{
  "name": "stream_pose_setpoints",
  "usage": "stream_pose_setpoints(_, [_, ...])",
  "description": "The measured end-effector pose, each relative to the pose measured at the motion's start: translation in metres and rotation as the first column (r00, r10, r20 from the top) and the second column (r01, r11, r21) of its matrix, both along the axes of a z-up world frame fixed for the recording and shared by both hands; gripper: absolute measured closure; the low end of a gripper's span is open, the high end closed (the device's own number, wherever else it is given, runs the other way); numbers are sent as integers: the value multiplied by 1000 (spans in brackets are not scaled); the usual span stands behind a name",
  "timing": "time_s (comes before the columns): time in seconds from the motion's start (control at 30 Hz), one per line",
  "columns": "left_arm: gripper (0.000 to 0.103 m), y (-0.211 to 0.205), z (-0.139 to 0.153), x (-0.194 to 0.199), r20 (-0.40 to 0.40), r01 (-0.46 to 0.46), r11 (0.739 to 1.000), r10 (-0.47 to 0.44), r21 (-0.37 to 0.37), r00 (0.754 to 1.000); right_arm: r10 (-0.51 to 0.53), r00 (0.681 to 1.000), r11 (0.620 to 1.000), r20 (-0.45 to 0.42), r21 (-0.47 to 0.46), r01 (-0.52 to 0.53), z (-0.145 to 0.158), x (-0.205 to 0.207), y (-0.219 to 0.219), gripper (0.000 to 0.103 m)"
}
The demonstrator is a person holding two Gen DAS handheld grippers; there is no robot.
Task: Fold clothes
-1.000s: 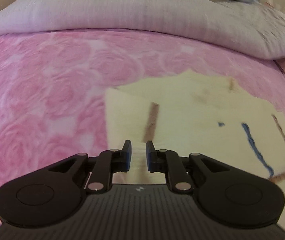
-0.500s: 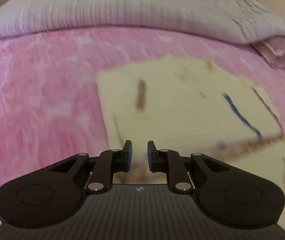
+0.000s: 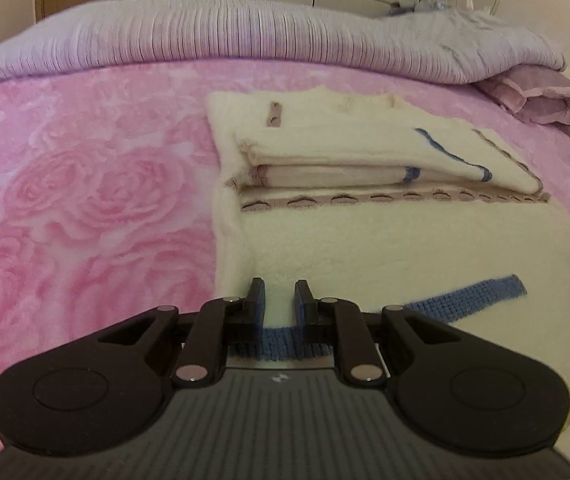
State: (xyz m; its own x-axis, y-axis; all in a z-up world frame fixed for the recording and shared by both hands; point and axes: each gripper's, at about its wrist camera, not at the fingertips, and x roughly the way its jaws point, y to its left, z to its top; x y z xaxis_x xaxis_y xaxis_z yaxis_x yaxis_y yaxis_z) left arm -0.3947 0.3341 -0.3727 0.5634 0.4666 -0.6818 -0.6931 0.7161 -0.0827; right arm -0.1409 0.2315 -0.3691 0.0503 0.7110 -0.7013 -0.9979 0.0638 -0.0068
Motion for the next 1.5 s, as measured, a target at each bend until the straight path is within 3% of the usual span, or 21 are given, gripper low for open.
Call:
stream_pose_setpoints(0.27, [89, -88, 6, -55, -22, -68, 998, 68, 2, 997, -89, 996, 995, 28, 47, 87, -1, -32, -114, 54])
stream_pose_setpoints(0.47, [90, -159, 18, -100, -15, -119, 992, 118, -40, 993, -141, 989, 990, -31, -1, 141, 7, -55, -190, 54])
stream_pose_setpoints(0.57, [91, -177, 33, -101, 12, -97, 994, 97, -42, 995, -163, 984, 986, -79, 20, 165, 24, -59, -198, 54])
stream_pose_setpoints(0.7, [88, -182, 46, -69, 58, -38, 999, 39, -24, 998, -90, 975, 989, -203, 98, 111, 40, -66, -163, 52])
stream_pose_setpoints(0.83, [85, -184, 31, -31, -38, -61, 998, 60, -13, 997, -210, 976, 977, -60, 11, 211, 15, -82, -130, 52])
stream_pose_setpoints(0.9, [84, -188, 17, -35, -72, -96, 994, 92, -45, 993, -199, 980, 979, -16, 43, 199, 6, -92, -147, 52])
stream_pose_setpoints(0.97, [84, -200, 9, -50, -33, -126, 991, 124, -48, 992, -177, 984, 983, 23, 60, 175, -1, -101, -169, 52])
stream_pose_setpoints(1.07, [84, -217, 12, -60, -48, -141, 989, 139, -47, 989, -157, 987, 986, 15, 51, 156, -2, -106, -198, 51])
stream_pose_setpoints(1.2, [79, -234, 37, -62, -72, -165, 986, 162, -40, 984, -167, 985, 986, -50, -14, 166, 23, -105, -207, 51])
stream_pose_setpoints(1.27, [72, -246, 55, -64, -57, -176, 984, 175, -18, 983, -162, 986, 986, -46, 40, 164, 45, -112, -215, 51])
stream_pose_setpoints(1.37, [70, -261, 75, -64, -53, -168, 985, 170, 36, 984, -168, 985, 981, -24, 97, 170, 71, -118, -223, 51])
stream_pose_setpoints(1.5, [64, -274, 86, -65, -68, -165, 982, 171, 88, 983, -176, 983, 978, -47, 101, 180, 80, -118, -231, 51])
